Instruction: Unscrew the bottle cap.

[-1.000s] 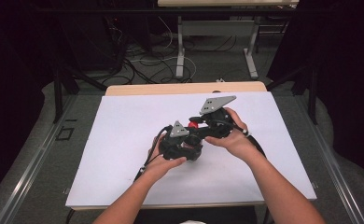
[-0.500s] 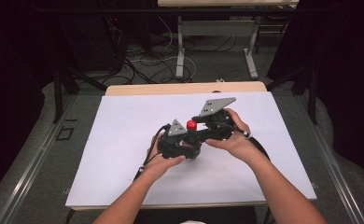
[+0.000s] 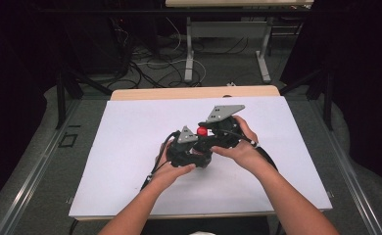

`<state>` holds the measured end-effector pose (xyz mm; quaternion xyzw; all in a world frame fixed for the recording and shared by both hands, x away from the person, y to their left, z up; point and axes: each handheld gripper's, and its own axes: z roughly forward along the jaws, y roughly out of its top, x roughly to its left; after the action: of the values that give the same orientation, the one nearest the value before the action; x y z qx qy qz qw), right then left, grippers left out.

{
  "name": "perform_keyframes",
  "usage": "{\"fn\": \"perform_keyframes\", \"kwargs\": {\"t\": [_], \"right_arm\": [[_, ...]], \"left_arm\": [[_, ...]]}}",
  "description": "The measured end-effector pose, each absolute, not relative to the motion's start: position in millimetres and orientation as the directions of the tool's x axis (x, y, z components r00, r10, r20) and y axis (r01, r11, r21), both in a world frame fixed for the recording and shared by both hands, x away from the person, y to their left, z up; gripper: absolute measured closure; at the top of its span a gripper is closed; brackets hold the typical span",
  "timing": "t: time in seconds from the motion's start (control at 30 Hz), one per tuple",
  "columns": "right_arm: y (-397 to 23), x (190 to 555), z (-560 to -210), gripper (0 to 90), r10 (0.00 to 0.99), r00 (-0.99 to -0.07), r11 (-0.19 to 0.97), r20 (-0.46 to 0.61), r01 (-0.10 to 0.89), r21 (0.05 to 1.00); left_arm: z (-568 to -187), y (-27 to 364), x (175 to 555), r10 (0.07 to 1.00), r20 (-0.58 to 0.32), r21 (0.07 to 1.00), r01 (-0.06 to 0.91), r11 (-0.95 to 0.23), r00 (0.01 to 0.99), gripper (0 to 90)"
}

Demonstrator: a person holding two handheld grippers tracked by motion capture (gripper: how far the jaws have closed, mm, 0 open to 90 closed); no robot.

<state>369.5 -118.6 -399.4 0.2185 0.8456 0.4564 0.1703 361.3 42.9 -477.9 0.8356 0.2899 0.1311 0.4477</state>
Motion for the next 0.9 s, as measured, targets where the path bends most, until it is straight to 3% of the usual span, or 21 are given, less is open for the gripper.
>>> {"fn": "perform_keyframes", "kwargs": {"t": [0.1, 0.47, 0.57, 0.9], "right_arm": [[-120, 375, -399, 60.2, 0.504, -0.86, 0.492, -0.081, 0.209, 0.845], [-128, 387, -392, 60.2, 0.384, -0.921, 0.531, -0.067, 0.161, 0.832], [-128, 382, -391, 49.1, 0.421, -0.903, 0.513, -0.088, 0.157, 0.844], [-122, 363, -392, 48.4, 0.495, -0.855, 0.533, -0.154, 0.16, 0.831]], "left_arm": [[-479, 43, 360, 0.607, -0.056, 0.821, 0.383, -0.424, 0.793, 29.7], [-475, 42, 359, 0.599, -0.04, 0.829, 0.361, -0.427, 0.8, 29.8], [-476, 43, 360, 0.605, -0.048, 0.831, 0.368, -0.417, 0.795, 29.7], [-476, 45, 362, 0.621, -0.05, 0.832, 0.377, -0.407, 0.782, 29.7]]}}
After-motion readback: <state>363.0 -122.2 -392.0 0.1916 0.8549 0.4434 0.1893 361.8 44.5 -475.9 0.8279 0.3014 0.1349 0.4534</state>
